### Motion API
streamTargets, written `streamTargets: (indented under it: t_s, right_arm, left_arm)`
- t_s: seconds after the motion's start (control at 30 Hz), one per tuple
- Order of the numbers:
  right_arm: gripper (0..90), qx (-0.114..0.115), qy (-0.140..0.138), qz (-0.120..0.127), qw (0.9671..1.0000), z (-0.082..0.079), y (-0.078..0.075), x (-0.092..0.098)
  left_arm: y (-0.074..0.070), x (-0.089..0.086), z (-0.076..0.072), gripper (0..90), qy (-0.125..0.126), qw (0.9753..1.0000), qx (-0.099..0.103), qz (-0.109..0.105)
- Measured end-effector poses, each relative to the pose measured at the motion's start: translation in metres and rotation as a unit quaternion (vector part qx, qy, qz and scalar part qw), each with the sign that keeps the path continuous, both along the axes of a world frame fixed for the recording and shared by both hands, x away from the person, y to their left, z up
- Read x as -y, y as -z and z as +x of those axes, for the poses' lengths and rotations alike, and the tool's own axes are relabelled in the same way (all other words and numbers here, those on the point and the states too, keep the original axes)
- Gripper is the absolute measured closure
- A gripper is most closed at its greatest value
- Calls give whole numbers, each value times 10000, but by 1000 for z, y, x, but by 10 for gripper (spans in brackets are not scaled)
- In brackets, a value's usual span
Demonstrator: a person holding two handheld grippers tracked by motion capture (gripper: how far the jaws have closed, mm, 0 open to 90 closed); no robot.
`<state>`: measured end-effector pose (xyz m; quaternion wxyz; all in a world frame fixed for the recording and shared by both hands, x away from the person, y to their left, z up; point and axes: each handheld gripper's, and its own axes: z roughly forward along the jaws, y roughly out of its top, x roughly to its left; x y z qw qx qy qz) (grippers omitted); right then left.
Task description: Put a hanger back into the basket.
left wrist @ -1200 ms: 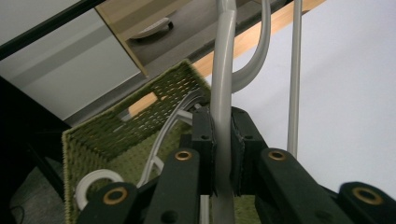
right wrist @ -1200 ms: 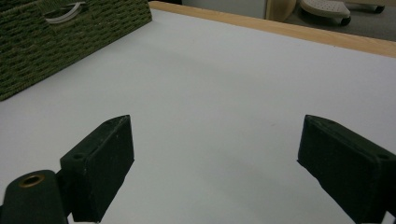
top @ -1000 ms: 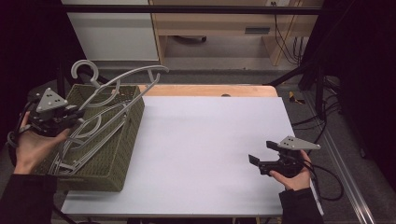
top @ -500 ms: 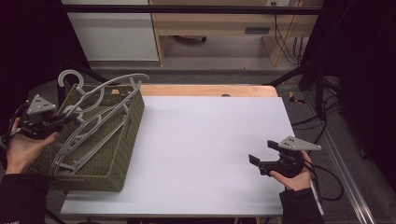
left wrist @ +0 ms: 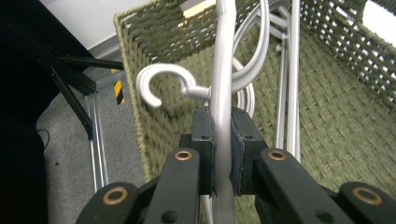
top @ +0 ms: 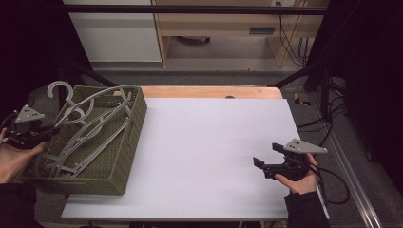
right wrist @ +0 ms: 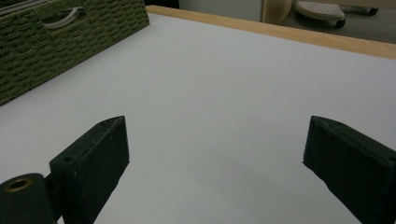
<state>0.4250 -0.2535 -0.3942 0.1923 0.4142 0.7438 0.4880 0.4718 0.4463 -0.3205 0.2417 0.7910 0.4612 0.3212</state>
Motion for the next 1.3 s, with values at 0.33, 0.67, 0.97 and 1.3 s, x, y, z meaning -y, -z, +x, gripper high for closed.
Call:
streamTargets:
  t_s: [0.33,0.67,0.97,1.3]
  right_arm:
    - [70,-5,-3,5,10000,0,0,0]
    - [67,-9,-25,-13,10000,0,0,-1]
    - [64,-16,-11,-22,10000,0,1,-1]
    - [59,13,-6,-28,10000,-1,1,-1]
  left_arm:
    - [17,12,9,814,12,9993,-367,48]
    - [45,10,23,812,-248,9940,-977,-418]
    - [57,11,28,768,-447,9923,-1119,-276]
    - [40,20,15,562,-431,9971,-510,-368]
